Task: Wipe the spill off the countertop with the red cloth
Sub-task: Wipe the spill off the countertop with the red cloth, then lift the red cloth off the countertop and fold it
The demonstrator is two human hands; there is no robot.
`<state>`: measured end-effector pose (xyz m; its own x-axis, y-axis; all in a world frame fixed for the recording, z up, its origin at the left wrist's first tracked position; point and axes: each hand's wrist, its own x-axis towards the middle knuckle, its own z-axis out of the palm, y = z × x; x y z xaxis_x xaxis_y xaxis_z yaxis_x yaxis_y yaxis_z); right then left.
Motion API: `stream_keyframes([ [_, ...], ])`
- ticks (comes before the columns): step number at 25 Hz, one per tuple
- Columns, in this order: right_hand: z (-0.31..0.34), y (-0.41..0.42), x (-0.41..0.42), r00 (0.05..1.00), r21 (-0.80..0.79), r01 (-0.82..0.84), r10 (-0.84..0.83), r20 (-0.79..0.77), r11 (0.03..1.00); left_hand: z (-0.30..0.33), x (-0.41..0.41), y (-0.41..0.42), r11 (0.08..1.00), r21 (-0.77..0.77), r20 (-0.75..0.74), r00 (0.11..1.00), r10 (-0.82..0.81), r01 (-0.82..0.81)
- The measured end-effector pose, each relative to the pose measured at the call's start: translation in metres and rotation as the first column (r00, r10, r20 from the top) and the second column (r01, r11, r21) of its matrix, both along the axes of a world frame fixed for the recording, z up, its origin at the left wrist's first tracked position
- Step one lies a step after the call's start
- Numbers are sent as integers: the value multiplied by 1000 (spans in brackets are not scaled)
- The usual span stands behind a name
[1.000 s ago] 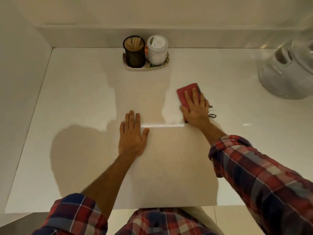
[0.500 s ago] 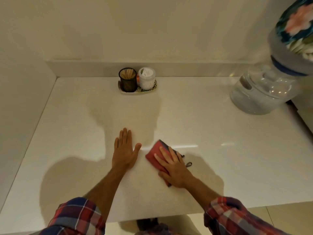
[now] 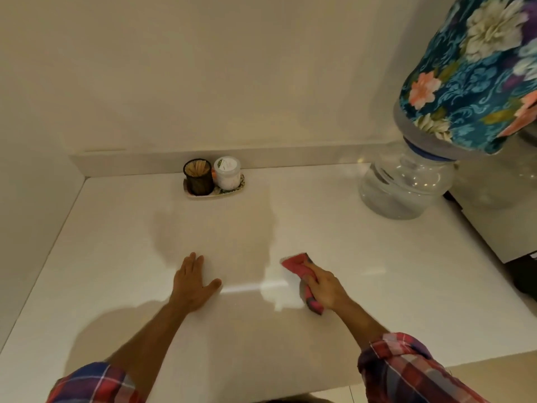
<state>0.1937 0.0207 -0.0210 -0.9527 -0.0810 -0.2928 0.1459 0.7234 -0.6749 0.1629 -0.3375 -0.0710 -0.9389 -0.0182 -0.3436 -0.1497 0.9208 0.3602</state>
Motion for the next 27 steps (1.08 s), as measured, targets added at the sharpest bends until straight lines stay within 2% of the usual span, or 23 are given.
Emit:
stream_keyframes([
  [2, 16, -3, -8, 976, -264, 211, -186, 118, 941, 18, -6, 9, 997, -63, 33, 999, 39, -37],
  [4, 31, -4, -17, 919, -477, 387, -286, 273, 789, 39, -5, 30, 997, -35, 16, 998, 66, -65],
  [6, 45, -4, -24, 854, -650, 513, -262, 448, 560, 57, 3, 61, 975, 191, 17, 993, 117, -118],
  [8, 59, -2, -32, 823, -735, 564, -181, 539, 375, 73, 9, 98, 831, 509, 163, 973, 163, -224],
  [10, 67, 0, -43, 821, -755, 564, -134, 555, 334, 88, 6, 133, 646, 703, 294, 949, 114, -296],
  [13, 72, 15, -68, 847, -751, 521, -136, 514, 406, 101, -19, 177, 393, 857, 334, 940, 70, -334],
  [15, 73, 33, -84, 874, -741, 480, -178, 453, 470, 105, -42, 200, 331, 884, 317, 944, 91, -329],
  [18, 66, 66, -111, 917, -711, 398, -234, 323, 580, 102, -78, 232, 314, 887, 326, 940, 99, -340],
  [23, 52, 112, -163, 921, -515, 385, -351, 168, 766, 82, -136, 287, 378, 861, 343, 937, 61, -340],
  [27, 28, 140, -198, 898, -380, 431, -428, 96, 818, 66, -176, 320, 453, 838, 337, 941, 8, -304],
])
